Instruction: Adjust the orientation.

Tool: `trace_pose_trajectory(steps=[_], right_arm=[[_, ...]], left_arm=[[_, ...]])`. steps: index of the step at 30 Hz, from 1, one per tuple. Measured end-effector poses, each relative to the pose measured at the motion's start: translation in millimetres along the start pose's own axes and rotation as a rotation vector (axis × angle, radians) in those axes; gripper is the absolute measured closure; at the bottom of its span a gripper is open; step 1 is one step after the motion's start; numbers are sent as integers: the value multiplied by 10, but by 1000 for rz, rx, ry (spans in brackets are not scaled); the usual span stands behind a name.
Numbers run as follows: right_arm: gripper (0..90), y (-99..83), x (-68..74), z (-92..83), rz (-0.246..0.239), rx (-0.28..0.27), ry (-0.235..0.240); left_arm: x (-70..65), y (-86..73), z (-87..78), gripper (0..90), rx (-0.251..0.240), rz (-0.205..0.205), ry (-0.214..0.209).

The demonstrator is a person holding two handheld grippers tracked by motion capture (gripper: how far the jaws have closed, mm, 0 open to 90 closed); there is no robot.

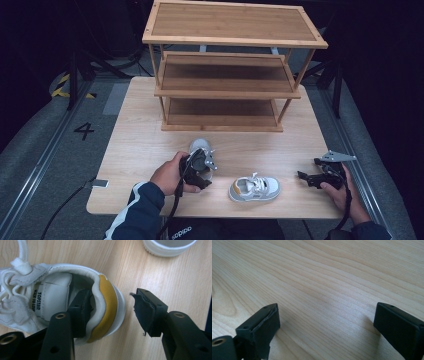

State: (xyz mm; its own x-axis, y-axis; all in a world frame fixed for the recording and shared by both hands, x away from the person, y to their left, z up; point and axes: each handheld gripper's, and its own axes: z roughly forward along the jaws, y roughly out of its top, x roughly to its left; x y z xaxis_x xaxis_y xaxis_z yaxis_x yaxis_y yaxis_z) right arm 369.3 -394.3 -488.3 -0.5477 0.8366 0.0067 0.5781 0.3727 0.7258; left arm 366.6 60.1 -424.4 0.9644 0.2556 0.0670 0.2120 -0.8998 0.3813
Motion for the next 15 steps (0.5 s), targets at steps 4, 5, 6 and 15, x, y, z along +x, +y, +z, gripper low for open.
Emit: trace_pose_trajectory(steps=[4,5,6,15], right_arm=[[70,0,0,0,0,0,0],[70,0,0,0,1,0,0],[70,0,0,0,1,1,0],[69,0,0,0,1,0,0]], left_arm=[[37,55,9,558,25,-2,-6],[51,66,8,586,32,-6,-20],[57,72,7,598,36,-9,-28],[131,139,12,694,72,30,-93]])
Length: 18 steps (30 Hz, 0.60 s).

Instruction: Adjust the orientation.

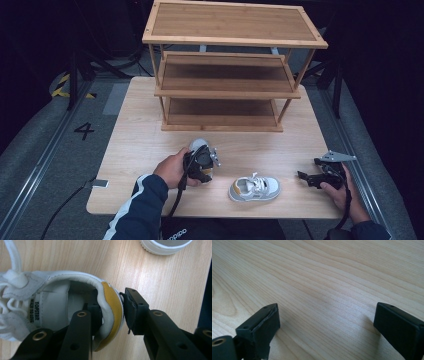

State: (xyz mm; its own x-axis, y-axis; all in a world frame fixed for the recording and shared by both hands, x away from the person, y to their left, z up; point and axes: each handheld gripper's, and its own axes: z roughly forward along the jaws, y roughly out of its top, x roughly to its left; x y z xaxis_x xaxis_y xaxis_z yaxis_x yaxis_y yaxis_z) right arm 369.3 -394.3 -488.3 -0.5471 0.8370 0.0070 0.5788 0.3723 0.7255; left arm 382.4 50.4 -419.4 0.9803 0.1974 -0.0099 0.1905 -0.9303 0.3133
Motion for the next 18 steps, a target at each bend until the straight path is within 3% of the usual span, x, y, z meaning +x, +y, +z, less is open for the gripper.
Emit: trace_pose_trajectory(steps=[6,18], right_arm=[[70,0,0,0,-1,0,0],[70,0,0,0,0,0,0]], left_arm=[[20,32,0,708,8,21,-16],[24,65,-22,714,31,54,-10]])
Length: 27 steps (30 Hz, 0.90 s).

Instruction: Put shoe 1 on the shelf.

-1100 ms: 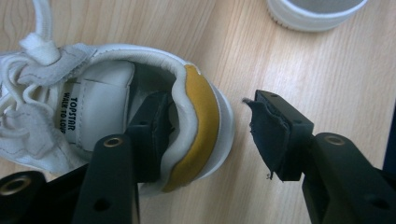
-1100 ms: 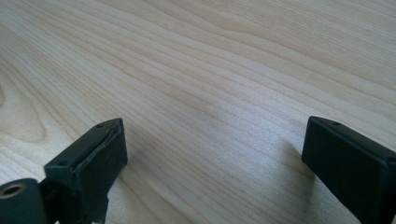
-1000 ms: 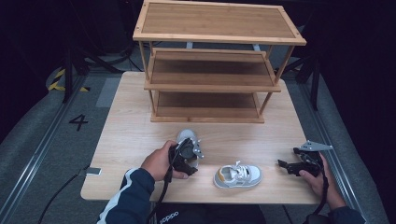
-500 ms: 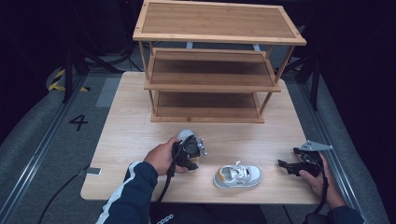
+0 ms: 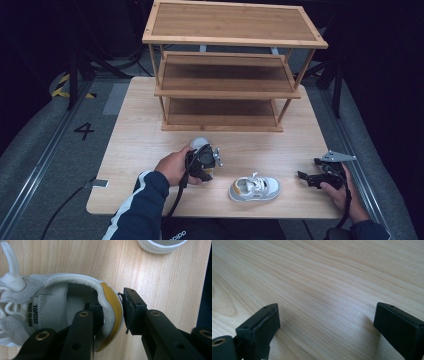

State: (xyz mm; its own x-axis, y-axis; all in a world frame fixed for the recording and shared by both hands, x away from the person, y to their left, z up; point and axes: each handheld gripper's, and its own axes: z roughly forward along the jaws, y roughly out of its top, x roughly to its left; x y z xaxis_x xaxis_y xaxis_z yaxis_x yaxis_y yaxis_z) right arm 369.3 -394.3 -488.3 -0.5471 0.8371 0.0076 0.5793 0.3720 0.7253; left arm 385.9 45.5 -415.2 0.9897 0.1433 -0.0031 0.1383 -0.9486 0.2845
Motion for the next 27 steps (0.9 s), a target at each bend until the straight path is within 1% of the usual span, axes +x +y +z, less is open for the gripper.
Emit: trace_pose_trajectory(steps=[1,2,3,5,6,7,8,10,11,13,14,16,17,18,20,21,22,23,25,26,27], right_arm=[[70,0,0,0,0,0,0],[70,0,-1,0,-1,-1,0],[70,0,-1,1,-1,-1,0],[70,0,-1,0,-1,-1,0],[70,-1,-1,-1,-1,0,0],[70,-4,-2,-4,-2,-1,0],[70,-4,-2,-4,-2,-1,0],[70,-6,-2,-6,0,0,0],[70,-6,-2,-6,-1,0,0],[70,-6,-2,-6,-1,0,0],[70,-6,-2,-6,0,0,0],[70,-6,-3,-6,-1,0,0],[70,-6,-3,-6,-1,0,0],[70,-6,-3,-6,0,0,1],[70,-6,-3,-6,-1,0,0],[70,-6,-3,-6,-1,0,1],[70,-6,-3,-6,-1,0,0],[70,-6,-3,-6,-1,1,0],[70,-6,-3,-6,-1,0,1],[70,-6,-4,-6,-2,0,1],[70,-6,-3,-6,-2,0,0]], left_arm=[[4,3,-2,714,-5,-1,5],[16,9,-7,716,-6,13,10],[17,12,-12,716,-14,13,17],[36,25,-24,720,-19,33,26],[48,31,-21,721,-27,36,24],[79,50,-22,722,-18,44,22],[79,50,-22,721,-18,44,22],[135,76,-32,720,-13,43,28],[154,80,-32,720,-19,36,24],[209,93,-45,721,-19,36,24],[264,110,-60,721,-8,41,22],[291,114,-56,720,-11,36,23],[335,122,-62,720,-8,48,23],[371,128,-69,720,-5,42,24],[457,146,-88,720,0,50,38],[499,154,-97,719,-2,55,36],[531,160,-108,720,-7,51,45],[566,167,-115,720,-9,52,45],[626,179,-122,720,-20,40,40],[698,204,-121,719,-18,61,50],[725,209,-104,719,-30,51,49]])
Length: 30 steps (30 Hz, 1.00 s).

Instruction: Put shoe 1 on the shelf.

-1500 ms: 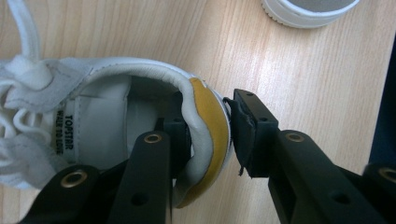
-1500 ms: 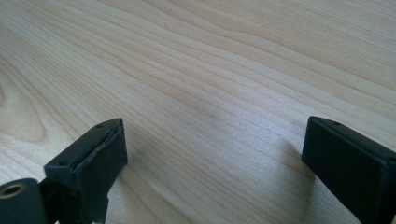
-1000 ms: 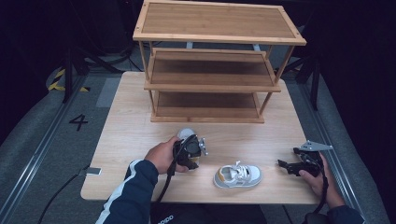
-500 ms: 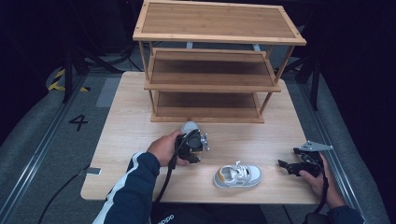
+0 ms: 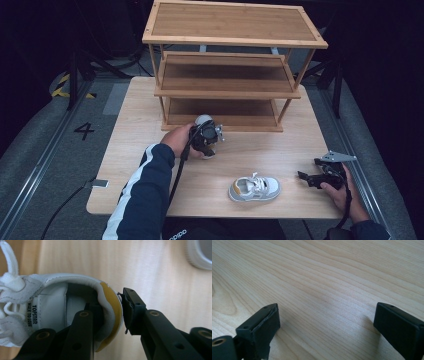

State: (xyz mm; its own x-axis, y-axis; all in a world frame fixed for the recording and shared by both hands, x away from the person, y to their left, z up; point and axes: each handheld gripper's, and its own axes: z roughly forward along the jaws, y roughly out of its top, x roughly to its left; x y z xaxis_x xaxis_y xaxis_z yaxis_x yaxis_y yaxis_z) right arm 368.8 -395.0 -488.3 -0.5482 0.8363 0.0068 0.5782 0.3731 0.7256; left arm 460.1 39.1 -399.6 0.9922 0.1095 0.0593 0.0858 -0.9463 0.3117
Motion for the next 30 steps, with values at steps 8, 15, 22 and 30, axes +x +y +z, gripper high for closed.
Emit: trace_pose_trajectory(steps=[8,15,22,30], right_arm=[[70,0,-1,0,-1,0,1],[71,-2,-1,-1,0,1,0],[71,-3,-2,-3,-1,1,0],[72,-3,-2,-2,-1,1,0]], left_arm=[[281,36,75,717,-65,-2,8],[430,42,223,700,-24,-19,12],[375,5,184,573,-85,-60,118],[235,-197,28,389,-233,-192,221]])
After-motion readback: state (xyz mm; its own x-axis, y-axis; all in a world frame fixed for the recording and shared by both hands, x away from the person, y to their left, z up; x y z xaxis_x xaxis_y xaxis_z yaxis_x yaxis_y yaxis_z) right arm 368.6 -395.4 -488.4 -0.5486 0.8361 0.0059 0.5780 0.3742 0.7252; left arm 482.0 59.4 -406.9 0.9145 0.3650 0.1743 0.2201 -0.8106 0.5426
